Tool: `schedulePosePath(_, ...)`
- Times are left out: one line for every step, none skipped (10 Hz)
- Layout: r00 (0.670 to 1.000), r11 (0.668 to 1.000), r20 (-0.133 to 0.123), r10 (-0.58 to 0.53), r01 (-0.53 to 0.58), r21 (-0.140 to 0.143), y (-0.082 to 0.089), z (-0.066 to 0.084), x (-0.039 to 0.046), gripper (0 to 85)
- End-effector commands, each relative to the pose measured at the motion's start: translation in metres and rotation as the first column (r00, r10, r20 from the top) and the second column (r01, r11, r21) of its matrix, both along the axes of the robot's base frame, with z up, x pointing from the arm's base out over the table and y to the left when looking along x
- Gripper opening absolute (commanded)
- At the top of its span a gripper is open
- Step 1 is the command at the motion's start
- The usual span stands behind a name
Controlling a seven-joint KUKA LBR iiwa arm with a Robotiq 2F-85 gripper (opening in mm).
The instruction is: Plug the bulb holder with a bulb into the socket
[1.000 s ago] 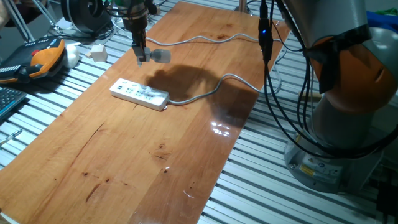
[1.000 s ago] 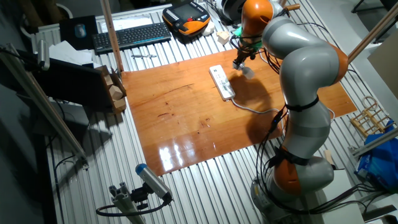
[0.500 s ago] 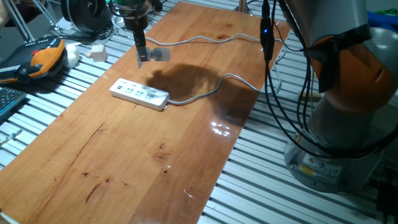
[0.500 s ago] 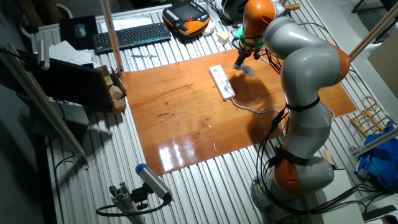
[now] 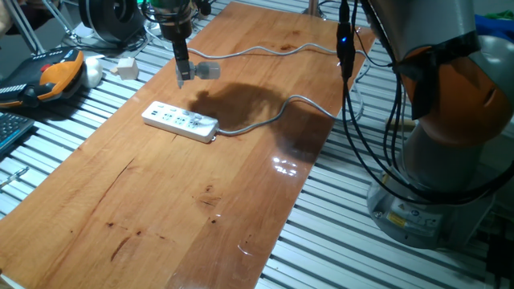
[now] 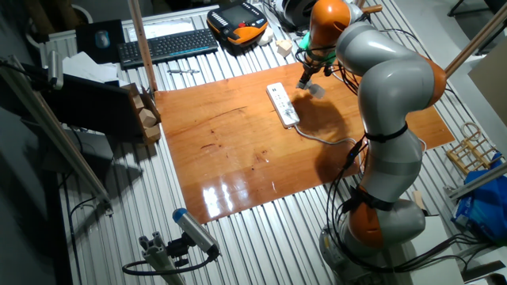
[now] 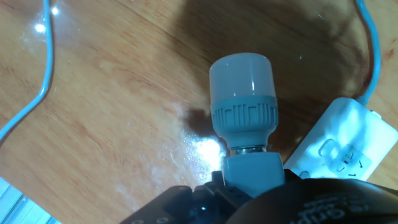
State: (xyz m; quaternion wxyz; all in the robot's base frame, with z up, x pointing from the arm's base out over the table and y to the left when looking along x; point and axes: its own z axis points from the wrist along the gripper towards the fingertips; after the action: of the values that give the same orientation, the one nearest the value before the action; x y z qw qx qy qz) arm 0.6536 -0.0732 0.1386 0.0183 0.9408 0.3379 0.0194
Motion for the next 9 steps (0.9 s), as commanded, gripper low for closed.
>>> schedulePosePath(1.0, 1.0, 0.001, -0.007, 0.007, 0.0, 0.0, 0.0, 0.0003, 0.0)
schedulePosePath(1.0, 1.0, -0.002, -0.026, 0.026, 0.007, -0.001, 0.0, 0.001, 0.0)
schedulePosePath(0.998, 0.998, 0.001, -0.059, 0.059, 0.015, -0.001, 0.0, 0.002, 0.0)
schedulePosePath(0.995, 0.995, 0.015, -0.102, 0.102, 0.02, -0.001, 0.0, 0.0032, 0.0)
schedulePosePath(0.995, 0.994, 0.012, -0.104, 0.103, 0.034, -0.004, 0.002, 0.0046, 0.0)
schedulePosePath(0.996, 0.996, 0.011, -0.087, 0.087, 0.034, -0.008, 0.005, 0.0067, 0.0)
schedulePosePath(0.999, 0.999, 0.018, -0.038, 0.038, 0.022, -0.011, 0.008, 0.0072, 0.0)
schedulePosePath(1.0, 1.0, 0.018, 0.017, -0.017, 0.023, -0.013, 0.008, 0.011, 0.0)
schedulePosePath(0.998, 0.997, 0.014, 0.06, -0.06, 0.044, -0.016, 0.008, 0.0149, 0.0)
